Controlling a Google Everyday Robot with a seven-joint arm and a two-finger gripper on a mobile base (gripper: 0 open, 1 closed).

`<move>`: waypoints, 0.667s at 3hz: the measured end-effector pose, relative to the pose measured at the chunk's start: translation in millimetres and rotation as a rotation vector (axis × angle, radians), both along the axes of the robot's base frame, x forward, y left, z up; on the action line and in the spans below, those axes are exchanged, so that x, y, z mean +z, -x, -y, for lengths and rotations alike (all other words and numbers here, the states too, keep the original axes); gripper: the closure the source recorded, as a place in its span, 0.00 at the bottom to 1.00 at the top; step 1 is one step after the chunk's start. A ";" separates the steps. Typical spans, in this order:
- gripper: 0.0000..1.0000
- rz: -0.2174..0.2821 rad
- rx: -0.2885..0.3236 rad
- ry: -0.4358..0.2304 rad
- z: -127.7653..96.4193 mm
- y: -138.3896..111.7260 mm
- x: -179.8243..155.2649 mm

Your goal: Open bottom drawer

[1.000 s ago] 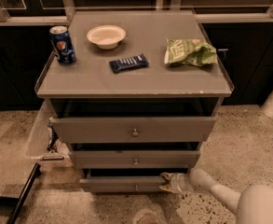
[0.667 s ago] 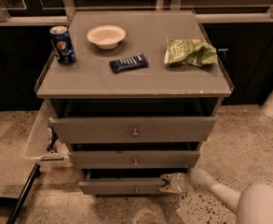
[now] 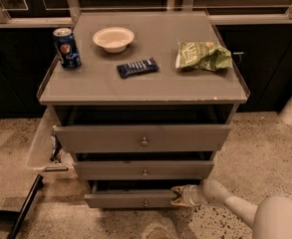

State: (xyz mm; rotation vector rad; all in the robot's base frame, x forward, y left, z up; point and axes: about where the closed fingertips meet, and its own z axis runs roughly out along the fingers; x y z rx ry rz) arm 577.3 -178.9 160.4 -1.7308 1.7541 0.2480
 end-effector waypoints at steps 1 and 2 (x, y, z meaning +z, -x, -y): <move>0.53 -0.008 0.000 -0.016 2.8 3.8 -2.6; 0.72 -0.017 0.002 -0.033 3.2 10.6 -2.3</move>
Offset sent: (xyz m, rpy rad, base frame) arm -0.0520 -0.0285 -0.0046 0.0997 0.0650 0.0205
